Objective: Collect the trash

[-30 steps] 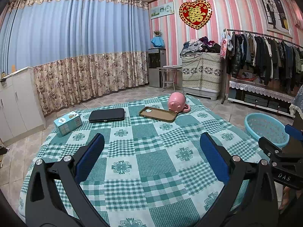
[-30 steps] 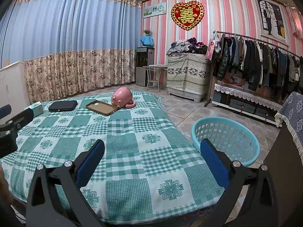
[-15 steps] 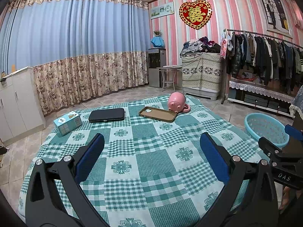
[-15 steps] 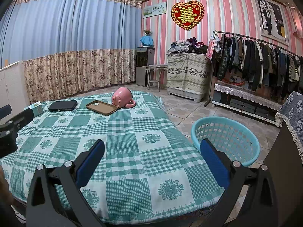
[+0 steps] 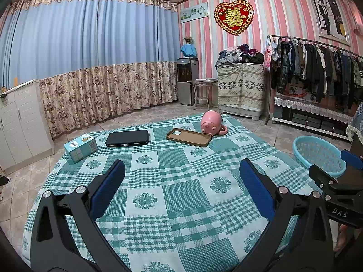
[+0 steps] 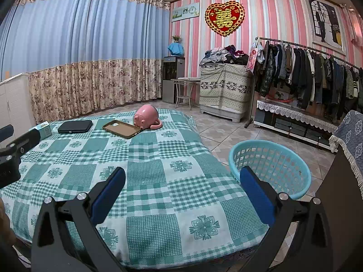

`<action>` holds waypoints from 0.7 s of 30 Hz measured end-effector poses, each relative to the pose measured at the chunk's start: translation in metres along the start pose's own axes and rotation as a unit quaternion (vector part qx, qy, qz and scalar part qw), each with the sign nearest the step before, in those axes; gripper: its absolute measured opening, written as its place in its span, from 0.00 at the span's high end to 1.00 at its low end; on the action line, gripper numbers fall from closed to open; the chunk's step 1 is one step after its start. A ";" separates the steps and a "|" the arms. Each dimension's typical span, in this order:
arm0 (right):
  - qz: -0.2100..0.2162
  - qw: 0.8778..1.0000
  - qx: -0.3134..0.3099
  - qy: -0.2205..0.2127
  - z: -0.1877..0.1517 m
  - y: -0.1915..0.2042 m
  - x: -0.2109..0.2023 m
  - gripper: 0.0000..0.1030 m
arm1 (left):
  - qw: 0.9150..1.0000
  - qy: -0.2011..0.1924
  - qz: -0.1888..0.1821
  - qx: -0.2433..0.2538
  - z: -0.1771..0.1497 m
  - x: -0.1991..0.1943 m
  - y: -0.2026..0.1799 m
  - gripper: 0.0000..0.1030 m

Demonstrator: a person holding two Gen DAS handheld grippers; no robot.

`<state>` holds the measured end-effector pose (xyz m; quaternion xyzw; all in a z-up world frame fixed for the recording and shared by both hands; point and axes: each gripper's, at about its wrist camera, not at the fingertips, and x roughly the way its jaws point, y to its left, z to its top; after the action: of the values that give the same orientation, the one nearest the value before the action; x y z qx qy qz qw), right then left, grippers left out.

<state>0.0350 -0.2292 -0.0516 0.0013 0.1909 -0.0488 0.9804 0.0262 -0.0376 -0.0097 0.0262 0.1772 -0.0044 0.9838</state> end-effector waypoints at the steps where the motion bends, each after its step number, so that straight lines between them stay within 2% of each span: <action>1: 0.000 1.000 0.000 0.000 0.000 -0.001 0.000 0.04 | 1.000 0.000 0.000 0.000 0.000 0.000 0.000 0.05; 21: 0.000 1.000 0.001 0.000 0.000 -0.001 0.000 0.04 | 1.000 0.000 0.000 0.000 -0.001 -0.001 -0.003 0.05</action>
<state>0.0349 -0.2297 -0.0513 0.0022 0.1909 -0.0488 0.9804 0.0246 -0.0402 -0.0101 0.0262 0.1770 -0.0045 0.9839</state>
